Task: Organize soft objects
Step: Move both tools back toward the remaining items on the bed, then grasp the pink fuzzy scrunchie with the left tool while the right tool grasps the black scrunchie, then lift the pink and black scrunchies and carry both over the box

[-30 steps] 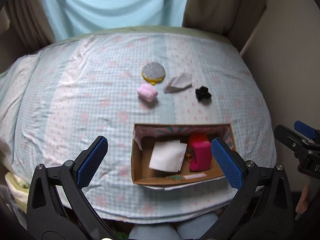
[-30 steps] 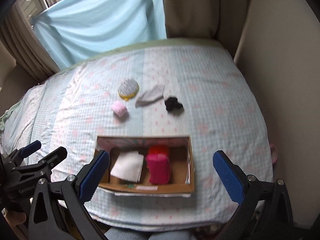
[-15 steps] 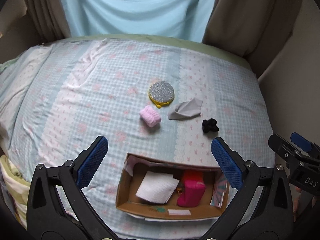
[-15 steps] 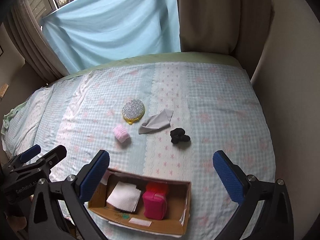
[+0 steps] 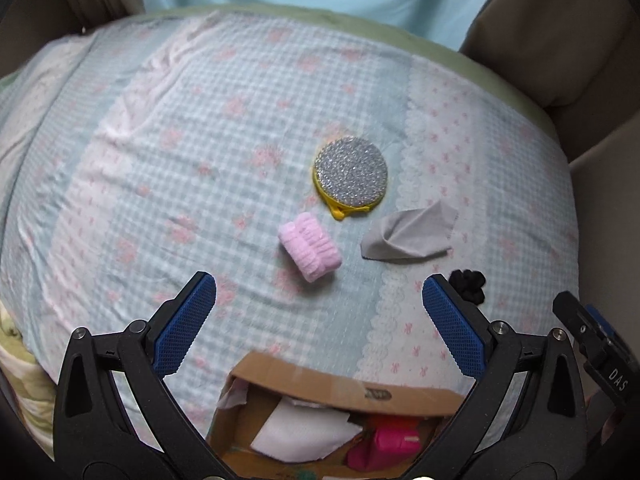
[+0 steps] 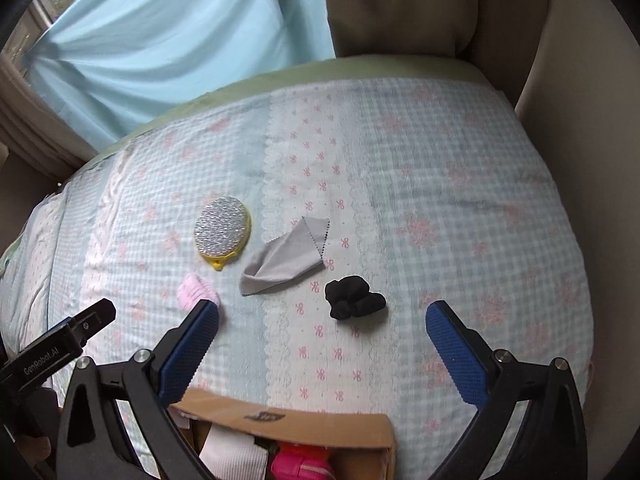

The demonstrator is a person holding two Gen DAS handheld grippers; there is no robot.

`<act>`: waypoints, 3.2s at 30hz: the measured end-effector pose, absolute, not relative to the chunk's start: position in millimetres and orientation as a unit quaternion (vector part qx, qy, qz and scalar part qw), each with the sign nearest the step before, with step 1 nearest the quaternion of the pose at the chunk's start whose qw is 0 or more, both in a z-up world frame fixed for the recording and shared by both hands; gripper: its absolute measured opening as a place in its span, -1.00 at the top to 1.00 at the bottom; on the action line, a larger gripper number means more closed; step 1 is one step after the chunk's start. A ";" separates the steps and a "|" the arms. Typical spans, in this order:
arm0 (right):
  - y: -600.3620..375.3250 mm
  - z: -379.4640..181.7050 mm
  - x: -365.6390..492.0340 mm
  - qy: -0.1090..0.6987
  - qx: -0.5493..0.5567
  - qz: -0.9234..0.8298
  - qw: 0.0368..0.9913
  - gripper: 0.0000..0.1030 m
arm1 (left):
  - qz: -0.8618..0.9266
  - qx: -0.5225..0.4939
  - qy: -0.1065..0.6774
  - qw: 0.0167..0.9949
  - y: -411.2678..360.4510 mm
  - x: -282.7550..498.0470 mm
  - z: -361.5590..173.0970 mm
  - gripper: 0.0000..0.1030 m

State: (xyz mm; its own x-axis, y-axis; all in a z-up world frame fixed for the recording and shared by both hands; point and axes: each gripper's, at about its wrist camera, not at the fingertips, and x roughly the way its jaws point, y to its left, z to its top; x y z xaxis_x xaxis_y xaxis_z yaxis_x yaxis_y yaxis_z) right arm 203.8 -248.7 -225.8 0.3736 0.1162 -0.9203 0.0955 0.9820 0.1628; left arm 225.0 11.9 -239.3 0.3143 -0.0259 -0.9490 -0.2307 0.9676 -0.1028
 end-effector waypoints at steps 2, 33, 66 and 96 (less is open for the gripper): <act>-250.8 -246.7 215.2 0.570 0.104 -0.003 0.815 -1.00 | 0.071 -0.127 0.589 0.795 16.0 237.1 -259.2 -0.99; -267.2 -419.4 265.5 0.652 0.189 -0.090 0.728 0.35 | 0.117 -0.181 0.679 0.702 25.4 302.1 -438.8 0.06; -268.3 -232.3 227.2 0.560 0.158 -0.032 0.812 0.49 | 0.044 -0.144 0.574 0.805 3.2 250.3 -212.5 0.18; -202.5 -117.9 25.4 0.525 0.068 0.029 0.848 0.49 | -0.044 -0.039 0.539 0.841 -1.8 25.8 -117.5 0.18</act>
State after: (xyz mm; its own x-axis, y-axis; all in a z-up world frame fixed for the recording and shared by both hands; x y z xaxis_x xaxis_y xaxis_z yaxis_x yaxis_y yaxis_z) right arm 25.4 -202.5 -117.9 0.4476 0.1209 -0.8860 0.0223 0.9890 0.1462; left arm 25.8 -1.8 -117.5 0.4162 -0.1156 -0.9019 0.0308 0.9931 -0.1131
